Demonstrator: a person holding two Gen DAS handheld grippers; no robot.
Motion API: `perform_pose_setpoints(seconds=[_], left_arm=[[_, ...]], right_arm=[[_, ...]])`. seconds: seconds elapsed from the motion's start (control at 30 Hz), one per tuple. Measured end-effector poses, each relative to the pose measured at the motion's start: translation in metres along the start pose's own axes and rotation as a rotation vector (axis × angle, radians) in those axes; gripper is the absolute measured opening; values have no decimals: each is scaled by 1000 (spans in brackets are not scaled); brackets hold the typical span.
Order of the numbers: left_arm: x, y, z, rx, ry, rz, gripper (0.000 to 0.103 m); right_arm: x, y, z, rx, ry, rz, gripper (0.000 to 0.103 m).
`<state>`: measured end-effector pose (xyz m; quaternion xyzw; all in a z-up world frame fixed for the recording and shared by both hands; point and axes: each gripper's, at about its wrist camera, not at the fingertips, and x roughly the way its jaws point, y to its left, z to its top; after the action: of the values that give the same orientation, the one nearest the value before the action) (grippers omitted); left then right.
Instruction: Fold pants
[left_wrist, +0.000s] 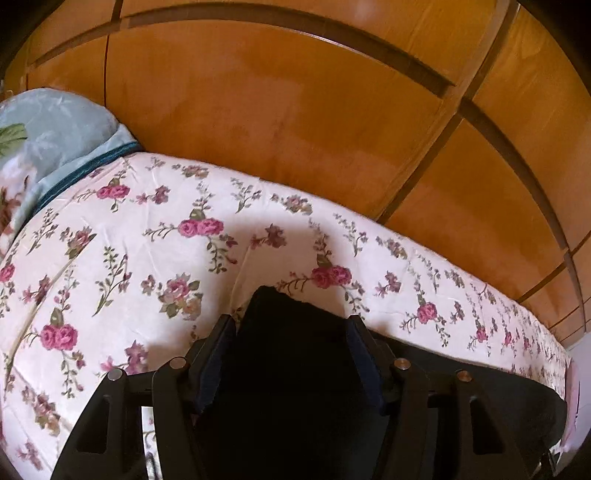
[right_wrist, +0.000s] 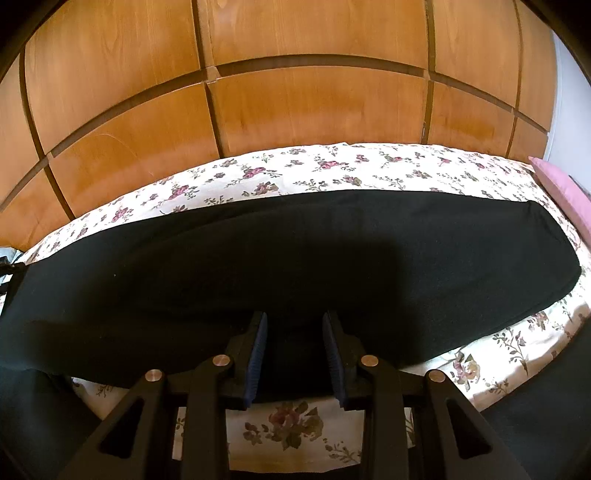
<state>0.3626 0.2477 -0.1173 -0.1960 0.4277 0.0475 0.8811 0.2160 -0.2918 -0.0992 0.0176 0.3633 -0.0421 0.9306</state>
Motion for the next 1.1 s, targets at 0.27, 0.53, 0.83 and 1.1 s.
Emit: perform_pose_setpoints(seconds=[0.27,0.53,0.83,1.1], left_arm=[[-8,-6,-3,29,-11,-5,12],[-98,-26,-15,68,-145,-182,10],[-195,-15,-84,18,-255,-372,10],[-207,19,-165,-57,-226,-355,10]], right_arm=[[0,1,0,-12,-5,-15,32],[0,1,0,-14,-6,-16,32],[-2,0,0,-16,-10,-12,32],[-15,-6,5,45,-1,3,36]])
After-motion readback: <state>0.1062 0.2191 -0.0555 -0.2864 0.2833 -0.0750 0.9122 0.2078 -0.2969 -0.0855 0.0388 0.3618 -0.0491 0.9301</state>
